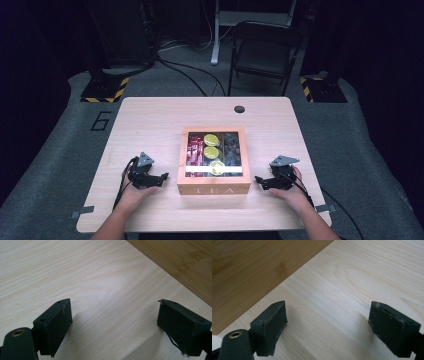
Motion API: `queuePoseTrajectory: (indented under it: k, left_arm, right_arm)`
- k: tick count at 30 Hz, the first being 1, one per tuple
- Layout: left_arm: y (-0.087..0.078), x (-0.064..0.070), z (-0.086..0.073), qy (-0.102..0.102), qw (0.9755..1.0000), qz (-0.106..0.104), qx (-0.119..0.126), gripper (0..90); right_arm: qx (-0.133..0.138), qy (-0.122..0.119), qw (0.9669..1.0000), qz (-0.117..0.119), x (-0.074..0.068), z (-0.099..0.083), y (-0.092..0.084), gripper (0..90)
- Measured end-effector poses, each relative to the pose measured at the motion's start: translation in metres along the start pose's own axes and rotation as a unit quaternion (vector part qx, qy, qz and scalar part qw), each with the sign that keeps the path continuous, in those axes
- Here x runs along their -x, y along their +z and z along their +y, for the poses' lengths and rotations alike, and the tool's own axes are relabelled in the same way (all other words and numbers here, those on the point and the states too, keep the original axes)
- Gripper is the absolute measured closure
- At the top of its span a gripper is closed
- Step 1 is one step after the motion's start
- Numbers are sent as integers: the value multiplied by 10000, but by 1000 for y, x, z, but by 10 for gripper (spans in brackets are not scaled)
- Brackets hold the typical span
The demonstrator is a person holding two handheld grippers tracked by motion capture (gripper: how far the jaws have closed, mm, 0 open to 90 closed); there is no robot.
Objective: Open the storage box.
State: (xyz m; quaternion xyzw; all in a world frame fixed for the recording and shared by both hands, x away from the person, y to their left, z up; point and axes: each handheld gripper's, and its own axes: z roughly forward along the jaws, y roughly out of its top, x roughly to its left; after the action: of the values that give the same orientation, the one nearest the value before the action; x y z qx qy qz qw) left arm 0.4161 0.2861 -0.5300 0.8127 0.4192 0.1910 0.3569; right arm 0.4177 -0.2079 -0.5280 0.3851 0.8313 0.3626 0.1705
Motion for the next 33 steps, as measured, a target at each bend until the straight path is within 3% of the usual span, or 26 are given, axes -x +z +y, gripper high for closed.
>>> queuePoseTrajectory:
  k: [2, 17, 24, 27, 30, 33]
  left_arm:
    - [0, 2, 0, 116, 9998, -134, -40, 105]
    - [0, 2, 1, 65, 9999, -101, -38, 109]
    - [-2, -1, 1, -18, 10000, -71, -12, 184]
    - [-6, -3, 3, -143, 9997, -178, -78, 256]
    - [-8, -3, 3, -217, 9994, -238, -140, 265]
    - [-11, -1, 6, -184, 9993, -257, -184, 276]
  right_arm:
    - [6, 21, 10000, -3, 0, 0, 0, 143]
    - [33, 34, 10000, 22, -1, 0, -1, 190]
    - [112, 156, 9998, -58, 2, -1, -4, 306]
    - [68, 144, 9999, -60, 4, -1, -5, 330]
    - [-35, 172, 9998, -20, 3, 1, -9, 401]
    - [-39, 207, 9998, 57, 4, 1, -12, 405]
